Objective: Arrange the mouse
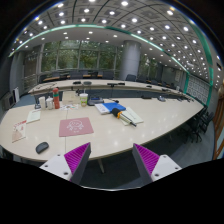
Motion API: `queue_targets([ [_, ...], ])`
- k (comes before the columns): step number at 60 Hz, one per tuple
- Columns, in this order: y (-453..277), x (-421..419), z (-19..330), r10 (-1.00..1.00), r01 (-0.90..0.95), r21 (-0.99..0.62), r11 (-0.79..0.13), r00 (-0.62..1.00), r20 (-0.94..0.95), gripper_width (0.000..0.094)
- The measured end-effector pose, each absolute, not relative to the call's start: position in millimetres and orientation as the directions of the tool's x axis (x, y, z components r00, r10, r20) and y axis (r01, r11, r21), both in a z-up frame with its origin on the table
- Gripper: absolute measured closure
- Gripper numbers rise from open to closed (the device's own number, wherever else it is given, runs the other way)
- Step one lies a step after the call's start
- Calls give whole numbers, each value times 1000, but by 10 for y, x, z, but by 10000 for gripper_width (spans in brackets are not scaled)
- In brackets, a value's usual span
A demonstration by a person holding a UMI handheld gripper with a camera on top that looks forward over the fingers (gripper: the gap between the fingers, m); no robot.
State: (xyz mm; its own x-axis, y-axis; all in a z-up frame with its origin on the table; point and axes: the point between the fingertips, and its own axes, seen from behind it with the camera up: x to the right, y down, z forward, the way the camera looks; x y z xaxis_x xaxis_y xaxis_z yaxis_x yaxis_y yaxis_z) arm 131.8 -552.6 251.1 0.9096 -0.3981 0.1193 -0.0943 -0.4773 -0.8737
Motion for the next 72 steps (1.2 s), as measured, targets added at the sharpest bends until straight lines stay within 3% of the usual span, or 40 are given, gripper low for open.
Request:
queue_targets([
  [10, -5683, 1111, 2294, -387, -117, -864, -489, 917, 95, 78],
  [30, -5627, 44, 1189, -255, -94, -828, -553, 965, 60, 82],
  [35, -5324, -501, 873, -189, -86, -830, -552, 982, 24, 85],
  [50, -4289, -1826, 344, -76, -106, -827, -553, 994, -76, 81],
  [72, -3124, -2438, -8, -75, -86, -807, -584, 996, -52, 78],
])
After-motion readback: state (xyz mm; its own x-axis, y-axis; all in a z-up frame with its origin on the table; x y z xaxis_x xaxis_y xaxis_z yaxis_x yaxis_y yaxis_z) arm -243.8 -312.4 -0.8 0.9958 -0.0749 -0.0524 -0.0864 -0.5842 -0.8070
